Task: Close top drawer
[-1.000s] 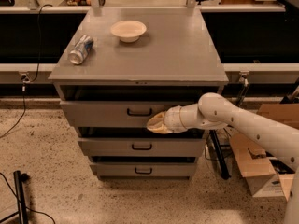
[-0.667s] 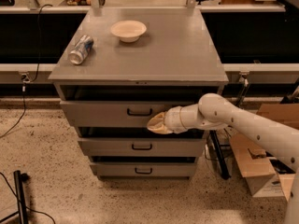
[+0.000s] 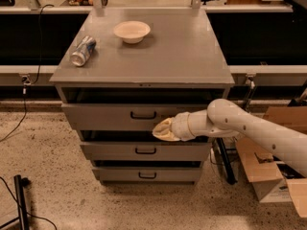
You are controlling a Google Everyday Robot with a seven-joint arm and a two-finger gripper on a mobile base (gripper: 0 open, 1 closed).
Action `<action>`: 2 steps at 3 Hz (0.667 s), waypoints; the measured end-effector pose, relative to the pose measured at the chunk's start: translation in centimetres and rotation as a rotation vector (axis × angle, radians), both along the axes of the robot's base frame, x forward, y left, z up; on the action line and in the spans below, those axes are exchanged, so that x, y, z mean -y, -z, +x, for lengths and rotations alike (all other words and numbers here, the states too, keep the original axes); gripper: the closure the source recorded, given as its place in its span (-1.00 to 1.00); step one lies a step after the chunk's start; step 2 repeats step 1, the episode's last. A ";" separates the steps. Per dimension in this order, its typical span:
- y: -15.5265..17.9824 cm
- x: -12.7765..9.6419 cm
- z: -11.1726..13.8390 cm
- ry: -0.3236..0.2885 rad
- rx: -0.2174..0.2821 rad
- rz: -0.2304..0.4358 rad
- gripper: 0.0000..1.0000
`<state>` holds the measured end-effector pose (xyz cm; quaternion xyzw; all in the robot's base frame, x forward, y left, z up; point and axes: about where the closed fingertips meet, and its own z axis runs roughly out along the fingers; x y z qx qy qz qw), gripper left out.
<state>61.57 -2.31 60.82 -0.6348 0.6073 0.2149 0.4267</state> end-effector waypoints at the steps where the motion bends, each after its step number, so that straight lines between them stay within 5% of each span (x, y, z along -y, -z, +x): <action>1: -1.1 0.0 -3.1 -0.008 -0.009 0.025 1.00; 2: -1.1 0.0 -3.1 -0.008 -0.009 0.025 1.00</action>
Offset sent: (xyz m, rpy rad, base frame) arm 0.0000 0.0000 0.0000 0.0000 0.0000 0.0000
